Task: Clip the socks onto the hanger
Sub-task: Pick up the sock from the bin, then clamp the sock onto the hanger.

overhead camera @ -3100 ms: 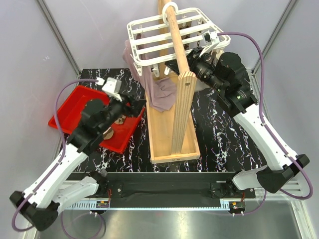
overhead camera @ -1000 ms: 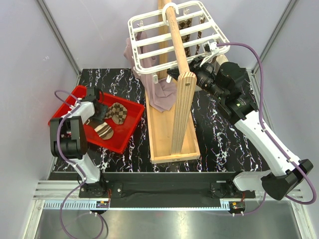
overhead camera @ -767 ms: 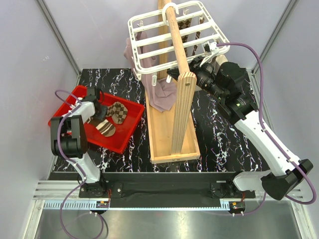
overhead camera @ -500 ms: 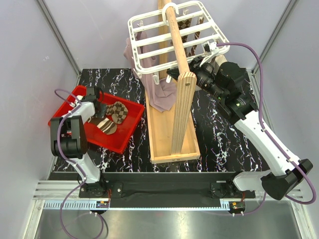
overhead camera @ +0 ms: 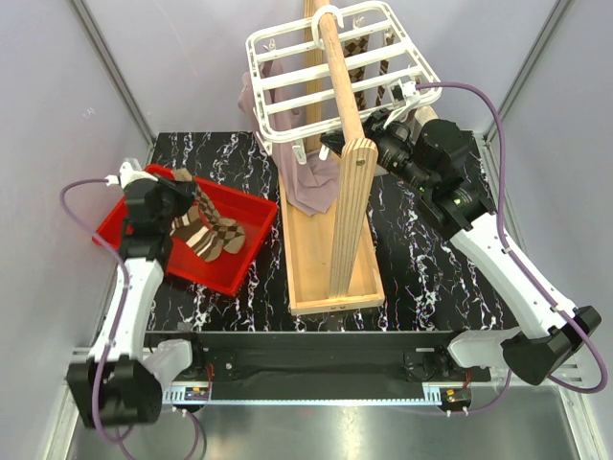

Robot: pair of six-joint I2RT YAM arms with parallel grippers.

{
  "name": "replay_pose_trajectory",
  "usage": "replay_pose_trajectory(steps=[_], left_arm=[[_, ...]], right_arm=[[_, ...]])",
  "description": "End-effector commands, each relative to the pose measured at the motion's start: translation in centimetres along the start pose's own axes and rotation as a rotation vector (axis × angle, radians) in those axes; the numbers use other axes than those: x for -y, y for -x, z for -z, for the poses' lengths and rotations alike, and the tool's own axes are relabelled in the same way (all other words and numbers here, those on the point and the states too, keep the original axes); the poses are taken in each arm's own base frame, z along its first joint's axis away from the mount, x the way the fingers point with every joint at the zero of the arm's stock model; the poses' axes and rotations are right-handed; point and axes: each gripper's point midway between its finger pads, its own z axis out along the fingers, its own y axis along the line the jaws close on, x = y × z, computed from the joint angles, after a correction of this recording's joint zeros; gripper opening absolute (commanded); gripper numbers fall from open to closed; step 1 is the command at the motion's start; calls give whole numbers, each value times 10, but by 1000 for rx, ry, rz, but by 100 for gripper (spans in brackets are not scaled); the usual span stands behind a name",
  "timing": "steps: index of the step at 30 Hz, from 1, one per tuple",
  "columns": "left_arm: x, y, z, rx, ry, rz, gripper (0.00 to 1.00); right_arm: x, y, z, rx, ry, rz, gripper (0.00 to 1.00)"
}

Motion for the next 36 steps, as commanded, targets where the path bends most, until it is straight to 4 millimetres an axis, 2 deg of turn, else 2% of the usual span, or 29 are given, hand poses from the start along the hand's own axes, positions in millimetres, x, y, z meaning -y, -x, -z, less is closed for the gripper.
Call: replay_pose_trajectory(steps=[1, 2, 3, 4, 7, 8, 10, 11, 16, 18, 19, 22, 23, 28, 31, 36], left_arm=[[80, 6, 46, -20, -402, -235, 0], [100, -9, 67, -105, -535, -277, 0], [118, -12, 82, -135, -626, -316, 0], [130, -31, 101, -222, -736, -376, 0], [151, -47, 140, -269, -898, -509, 0], [162, -60, 169, -314, -1030, -554, 0], [174, -70, 200, -323, -1198, -616, 0], [184, -78, 227, -330, -1327, -668, 0], [200, -101, 272, -420, -1607, -784, 0], [210, -104, 274, -448, -1656, -789, 0], [213, -109, 264, -485, -1643, -782, 0], [224, -109, 263, -517, -1670, -788, 0], [224, -113, 253, -548, -1655, -774, 0], [228, -123, 228, -630, -1610, -733, 0], [232, -123, 225, -631, -1617, -723, 0], [242, -118, 230, -625, -1648, -714, 0]], right_arm=[[7, -9, 0, -40, -28, -20, 0], [5, -9, 0, -42, -20, -21, 0], [4, -7, 1, -39, -16, -22, 0], [4, -9, 0, -47, -14, -25, 0], [-1, -6, 1, -46, 5, -28, 0], [-3, -6, 1, -48, 14, -29, 0], [-6, -5, 3, -49, 26, -26, 0], [-8, -6, 4, -57, 39, -24, 0], [-19, -1, 8, -42, 90, -18, 0], [-26, -4, 9, -49, 133, -27, 0], [-32, 0, 10, -37, 159, -23, 0], [-42, 0, 13, -32, 218, -27, 0], [-44, -3, 14, -44, 229, -33, 0], [-47, -3, 15, -51, 245, -41, 0], [-51, 3, 16, -25, 265, -35, 0], [-52, -3, 15, -39, 283, -41, 0]])
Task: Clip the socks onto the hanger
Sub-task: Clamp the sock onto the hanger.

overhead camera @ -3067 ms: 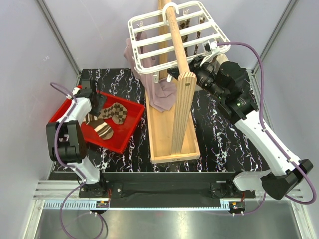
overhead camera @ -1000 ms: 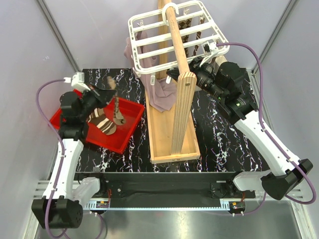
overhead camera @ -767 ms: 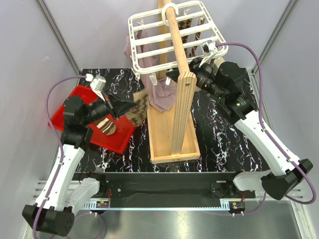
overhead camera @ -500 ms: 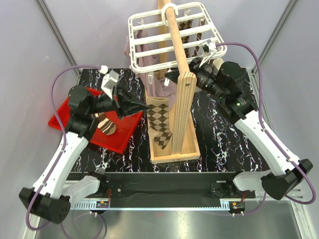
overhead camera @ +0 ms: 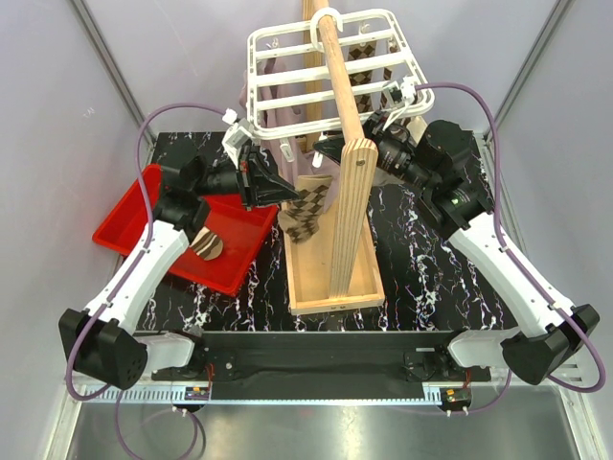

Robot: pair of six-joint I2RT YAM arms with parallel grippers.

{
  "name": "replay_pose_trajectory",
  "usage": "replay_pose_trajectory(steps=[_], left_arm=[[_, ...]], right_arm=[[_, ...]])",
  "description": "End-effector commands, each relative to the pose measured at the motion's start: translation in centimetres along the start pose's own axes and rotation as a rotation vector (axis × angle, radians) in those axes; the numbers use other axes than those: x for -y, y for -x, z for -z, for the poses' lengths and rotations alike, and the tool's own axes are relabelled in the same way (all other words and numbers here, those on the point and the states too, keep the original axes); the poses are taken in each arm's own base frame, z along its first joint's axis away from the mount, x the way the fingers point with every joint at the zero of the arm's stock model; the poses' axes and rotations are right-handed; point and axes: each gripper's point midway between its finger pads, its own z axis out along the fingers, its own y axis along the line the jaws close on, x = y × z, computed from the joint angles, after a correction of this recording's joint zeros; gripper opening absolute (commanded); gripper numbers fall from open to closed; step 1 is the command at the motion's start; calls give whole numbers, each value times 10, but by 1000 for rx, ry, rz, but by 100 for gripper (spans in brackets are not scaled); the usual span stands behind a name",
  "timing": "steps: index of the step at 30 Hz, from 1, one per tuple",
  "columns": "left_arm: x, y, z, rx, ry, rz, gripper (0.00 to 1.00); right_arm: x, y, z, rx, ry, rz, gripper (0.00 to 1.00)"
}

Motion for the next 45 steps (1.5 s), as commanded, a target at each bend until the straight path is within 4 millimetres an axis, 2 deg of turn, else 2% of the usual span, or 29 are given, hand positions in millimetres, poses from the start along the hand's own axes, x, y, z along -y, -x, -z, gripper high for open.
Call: replay_pose_trajectory(steps=[1, 12, 23, 30, 39, 43, 44, 45], left_arm=[[29, 33, -1, 35, -81, -140, 0], [24, 41, -6, 47, -79, -114, 0], [29, 48, -8, 62, -106, -130, 0], [24, 54, -10, 86, -89, -118, 0], [35, 70, -11, 126, -149, -122, 0], [37, 71, -11, 131, -165, -120, 0], [38, 70, -11, 131, -168, -116, 0], [37, 71, -11, 134, -167, -114, 0]], right_arm=[[-24, 0, 7, -14, 98, 1, 0], [-33, 0, 9, -13, 142, -15, 0], [-30, -6, 10, -24, 143, -18, 0], [-33, -6, 11, -26, 154, -19, 0], [-32, -9, 11, -33, 157, -25, 0], [-33, -8, 12, -30, 157, -22, 0], [-32, -7, 12, -28, 151, -21, 1], [-31, -7, 13, -28, 142, -18, 14]])
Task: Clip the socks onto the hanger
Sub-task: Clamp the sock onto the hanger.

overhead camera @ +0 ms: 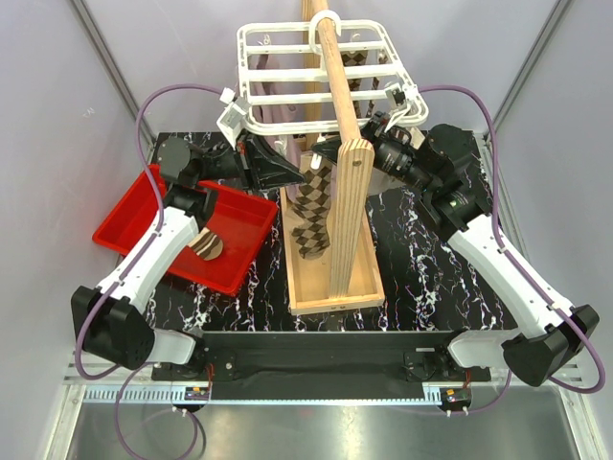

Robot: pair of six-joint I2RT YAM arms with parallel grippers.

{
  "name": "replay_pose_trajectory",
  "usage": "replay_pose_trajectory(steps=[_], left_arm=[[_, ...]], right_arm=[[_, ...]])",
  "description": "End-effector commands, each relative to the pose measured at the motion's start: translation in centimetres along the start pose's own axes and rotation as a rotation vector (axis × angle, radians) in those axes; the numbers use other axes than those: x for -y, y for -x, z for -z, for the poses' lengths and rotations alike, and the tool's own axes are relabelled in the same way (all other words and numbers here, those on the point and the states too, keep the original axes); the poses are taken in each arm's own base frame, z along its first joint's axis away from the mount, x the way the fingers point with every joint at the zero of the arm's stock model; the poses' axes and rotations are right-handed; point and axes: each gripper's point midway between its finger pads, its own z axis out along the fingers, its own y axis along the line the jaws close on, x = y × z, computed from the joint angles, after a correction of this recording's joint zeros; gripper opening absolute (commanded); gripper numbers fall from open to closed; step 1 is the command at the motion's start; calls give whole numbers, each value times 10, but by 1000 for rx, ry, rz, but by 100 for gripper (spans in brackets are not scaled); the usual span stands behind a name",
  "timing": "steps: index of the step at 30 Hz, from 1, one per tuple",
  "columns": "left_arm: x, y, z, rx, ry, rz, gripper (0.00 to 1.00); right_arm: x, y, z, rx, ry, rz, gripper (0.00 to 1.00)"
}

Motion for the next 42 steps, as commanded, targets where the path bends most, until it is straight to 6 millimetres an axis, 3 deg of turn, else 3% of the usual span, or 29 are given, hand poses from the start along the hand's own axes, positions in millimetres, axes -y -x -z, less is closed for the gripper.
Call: replay_pose_trajectory(steps=[1, 4, 6, 7, 12, 13, 14, 18, 21, 23, 24, 25, 27, 29, 34, 35, 42], left_arm=[[20, 22, -4, 34, -46, -92, 0], [19, 22, -5, 35, -47, -84, 0], [20, 19, -6, 31, -51, -83, 0], [21, 20, -6, 36, -41, -88, 0], [8, 10, -12, 14, 43, -86, 1], [8, 9, -13, 13, 45, -86, 6], [9, 9, -13, 14, 48, -88, 18], [-1, 9, -9, 36, 145, -83, 62], [-5, 11, 1, 75, 268, -119, 64], [-16, 1, 11, 94, 368, -128, 54], [-10, 12, 22, 158, 445, -180, 51], [-20, 1, 30, 169, 508, -177, 48], [-26, 8, 49, 246, 635, -251, 52], [-20, 14, 59, 304, 658, -362, 62], [-14, 21, 38, 281, 520, -482, 77], [-24, 18, 31, 264, 503, -467, 83], [-38, 39, 19, 309, 498, -526, 82]], right_arm=[[-21, -8, 11, -51, 69, -3, 22], [-19, -6, 14, -42, 46, -2, 48], [-15, -6, 17, -40, 12, -6, 55], [-12, -5, 17, -30, -9, 0, 63], [-7, -3, 15, -23, -27, 8, 73], [-8, 0, 14, -16, -28, 10, 74], [-6, 1, 12, -16, -31, 9, 77], [-1, 6, 10, 0, -65, 9, 78], [12, 14, 12, 42, -143, 20, 78], [18, 9, 15, 20, -184, 10, 77], [20, 10, 15, 24, -192, 19, 77], [22, 11, 16, 26, -207, 23, 76], [26, 13, 18, 32, -234, 34, 76], [26, 14, 20, 34, -242, 40, 75], [25, 18, 24, 36, -256, 56, 74], [25, 18, 25, 36, -259, 55, 74], [27, 23, 31, 46, -296, 75, 74]])
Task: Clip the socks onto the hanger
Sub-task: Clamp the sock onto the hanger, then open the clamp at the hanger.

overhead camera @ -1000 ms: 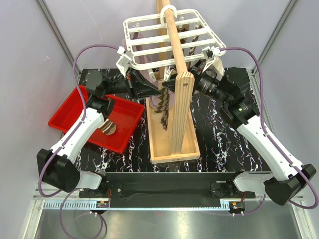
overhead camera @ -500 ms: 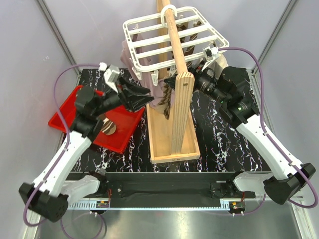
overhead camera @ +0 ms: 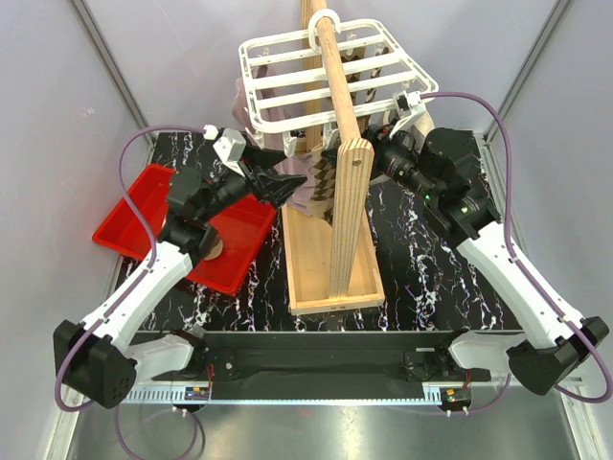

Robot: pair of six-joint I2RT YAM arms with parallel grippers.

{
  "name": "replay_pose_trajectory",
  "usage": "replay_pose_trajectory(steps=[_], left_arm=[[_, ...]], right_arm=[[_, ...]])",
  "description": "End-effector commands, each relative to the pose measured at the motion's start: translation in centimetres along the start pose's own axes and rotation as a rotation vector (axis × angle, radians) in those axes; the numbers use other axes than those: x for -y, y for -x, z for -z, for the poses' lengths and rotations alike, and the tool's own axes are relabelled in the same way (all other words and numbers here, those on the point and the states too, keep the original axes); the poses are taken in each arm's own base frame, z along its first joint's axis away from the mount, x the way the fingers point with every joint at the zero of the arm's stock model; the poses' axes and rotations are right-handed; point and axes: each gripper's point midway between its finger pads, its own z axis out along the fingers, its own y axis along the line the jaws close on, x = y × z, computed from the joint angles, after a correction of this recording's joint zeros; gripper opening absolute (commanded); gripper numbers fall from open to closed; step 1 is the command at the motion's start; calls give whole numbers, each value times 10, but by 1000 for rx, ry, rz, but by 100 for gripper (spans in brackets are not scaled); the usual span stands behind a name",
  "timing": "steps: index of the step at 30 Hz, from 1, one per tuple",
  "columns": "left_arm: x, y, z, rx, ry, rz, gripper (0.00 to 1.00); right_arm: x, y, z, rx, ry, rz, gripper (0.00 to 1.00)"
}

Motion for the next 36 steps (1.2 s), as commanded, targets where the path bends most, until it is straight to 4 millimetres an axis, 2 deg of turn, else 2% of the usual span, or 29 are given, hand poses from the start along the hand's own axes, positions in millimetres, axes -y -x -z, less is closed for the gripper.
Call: replay_pose_trajectory(steps=[1, 2, 3, 5, 10, 12, 13, 15, 16, 19, 20, 22, 25, 26, 29, 36], left_arm=[[16, 62, -8, 189, -56, -171, 80], [22, 61, -8, 182, -98, -181, 78], [25, 61, -10, 180, -120, -187, 72], [36, 64, -9, 199, -181, -197, 69], [37, 72, -12, 213, -187, -206, 67], [38, 75, -13, 213, -197, -209, 63], [36, 71, -16, 192, -202, -199, 51], [37, 76, -19, 189, -207, -203, 41], [37, 76, -20, 189, -210, -201, 31], [37, 79, -21, 187, -210, -193, 13], [36, 77, -22, 181, -211, -183, 0], [37, 79, -24, 178, -212, -163, 0], [40, 74, -29, 144, -225, -140, 0], [42, 72, -31, 131, -236, -134, 0], [54, 65, -36, 98, -281, -103, 0], [79, 49, -48, 20, -380, 90, 0]], right_arm=[[-14, 33, 14, 83, 2, 54, 74], [-14, 34, 16, 83, -2, 58, 74], [-13, 35, 16, 86, -7, 64, 74], [-11, 34, 18, 84, -17, 71, 74], [-9, 36, 20, 90, -31, 81, 74], [-10, 36, 22, 90, -32, 84, 74], [-10, 36, 22, 91, -33, 84, 74], [-11, 38, 24, 96, -31, 89, 74], [-12, 38, 26, 95, -29, 89, 74], [-13, 37, 29, 89, -29, 97, 74], [-15, 38, 31, 85, -19, 102, 74], [-17, 33, 33, 61, -9, 108, 73], [-32, 24, 36, 4, 73, 117, 71], [-46, 23, 40, -18, 143, 127, 71], [-64, 17, 44, -71, 247, 120, 71], [-72, 17, 39, -70, 297, 96, 71]])
